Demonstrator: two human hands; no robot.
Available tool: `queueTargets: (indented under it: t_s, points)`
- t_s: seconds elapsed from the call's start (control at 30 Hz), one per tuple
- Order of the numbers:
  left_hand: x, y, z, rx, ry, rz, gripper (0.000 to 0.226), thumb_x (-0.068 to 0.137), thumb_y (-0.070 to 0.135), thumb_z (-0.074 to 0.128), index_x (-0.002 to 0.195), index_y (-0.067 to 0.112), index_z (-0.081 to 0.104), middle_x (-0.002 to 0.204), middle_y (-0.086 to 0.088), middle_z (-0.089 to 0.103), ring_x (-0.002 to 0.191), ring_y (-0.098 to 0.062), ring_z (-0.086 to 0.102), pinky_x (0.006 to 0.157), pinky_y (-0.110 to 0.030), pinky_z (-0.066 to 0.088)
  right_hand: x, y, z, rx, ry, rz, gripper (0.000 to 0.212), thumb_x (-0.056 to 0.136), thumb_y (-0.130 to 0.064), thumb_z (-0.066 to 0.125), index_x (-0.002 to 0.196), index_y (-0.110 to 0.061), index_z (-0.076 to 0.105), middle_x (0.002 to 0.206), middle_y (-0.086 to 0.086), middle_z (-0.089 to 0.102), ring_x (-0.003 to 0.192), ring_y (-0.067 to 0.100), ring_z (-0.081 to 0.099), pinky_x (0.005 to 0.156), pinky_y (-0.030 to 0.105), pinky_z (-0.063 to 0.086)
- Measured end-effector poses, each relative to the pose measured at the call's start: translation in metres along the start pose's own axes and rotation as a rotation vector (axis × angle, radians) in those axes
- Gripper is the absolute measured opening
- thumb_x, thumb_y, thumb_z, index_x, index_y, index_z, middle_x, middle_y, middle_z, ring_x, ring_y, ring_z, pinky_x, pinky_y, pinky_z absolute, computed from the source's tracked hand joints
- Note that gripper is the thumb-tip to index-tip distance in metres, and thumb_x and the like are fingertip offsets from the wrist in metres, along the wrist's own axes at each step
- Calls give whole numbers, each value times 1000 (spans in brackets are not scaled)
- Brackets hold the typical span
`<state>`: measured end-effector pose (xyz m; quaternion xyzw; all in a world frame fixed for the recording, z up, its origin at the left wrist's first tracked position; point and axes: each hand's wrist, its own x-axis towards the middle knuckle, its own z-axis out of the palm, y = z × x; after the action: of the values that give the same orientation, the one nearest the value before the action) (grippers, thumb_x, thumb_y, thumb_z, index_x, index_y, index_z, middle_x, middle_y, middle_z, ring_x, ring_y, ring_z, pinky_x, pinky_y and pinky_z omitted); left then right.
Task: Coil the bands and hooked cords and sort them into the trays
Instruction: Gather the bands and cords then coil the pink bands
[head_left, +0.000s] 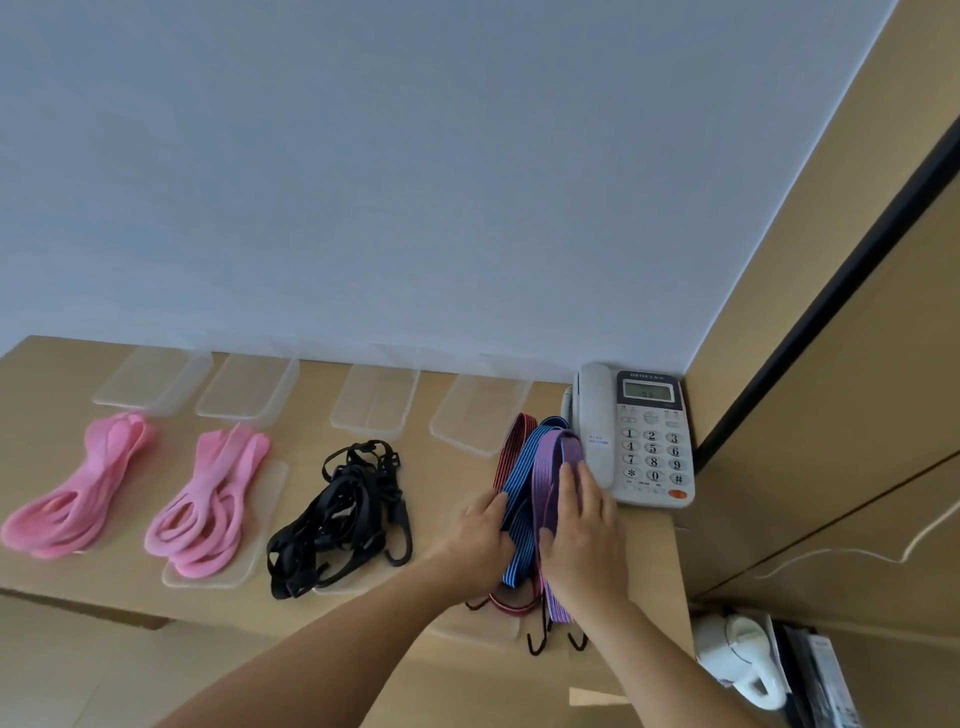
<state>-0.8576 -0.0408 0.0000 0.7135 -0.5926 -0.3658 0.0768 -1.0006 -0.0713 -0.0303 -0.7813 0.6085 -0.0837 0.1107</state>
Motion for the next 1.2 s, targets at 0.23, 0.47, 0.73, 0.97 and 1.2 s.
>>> queueTargets:
  t_s: [0.23, 0.47, 0.73, 0.97, 1.2]
  points:
    - [-30, -32, -32, 58, -86, -6, 55, 100, 27, 41, 152, 16, 30, 163, -4, 17, 148, -24, 22, 119, -38, 24, 1, -24, -20, -164, -49, -2, 59, 94, -42, 47, 147, -20, 36, 159, 4, 26, 144, 24, 25, 111, 41, 31]
    - [-72, -92, -106, 42, 56, 39, 59, 94, 22, 48, 150, 10, 34, 158, -7, 29, 146, -26, 26, 118, -38, 26, -3, -134, -31, -124, -71, -143, 51, 92, -30, 47, 142, -19, 38, 155, 1, 28, 141, 23, 26, 108, 39, 35]
    - [-170, -257, -224, 4, 297, -47, 62, 91, 26, 51, 150, 16, 34, 156, -5, 33, 140, -24, 35, 111, -37, 33, -27, -326, -8, 2, -175, -332, 48, 98, -31, 43, 143, -17, 40, 153, 1, 33, 142, 24, 26, 113, 37, 29]
    - [-246, -373, -275, -129, 448, -186, 62, 91, 21, 57, 149, 14, 37, 154, -5, 36, 139, -25, 34, 113, -34, 29, -51, -463, 15, 162, -230, -496, 44, 97, -35, 49, 137, -16, 48, 145, 1, 44, 136, 23, 34, 108, 35, 33]
    - [-235, -427, -293, -242, 500, -225, 59, 94, 22, 55, 149, 14, 36, 155, -3, 35, 141, -20, 33, 114, -32, 29, -36, -516, 43, 297, -234, -544, 25, 94, -31, 54, 116, -19, 59, 115, -3, 58, 110, 20, 52, 82, 31, 39]
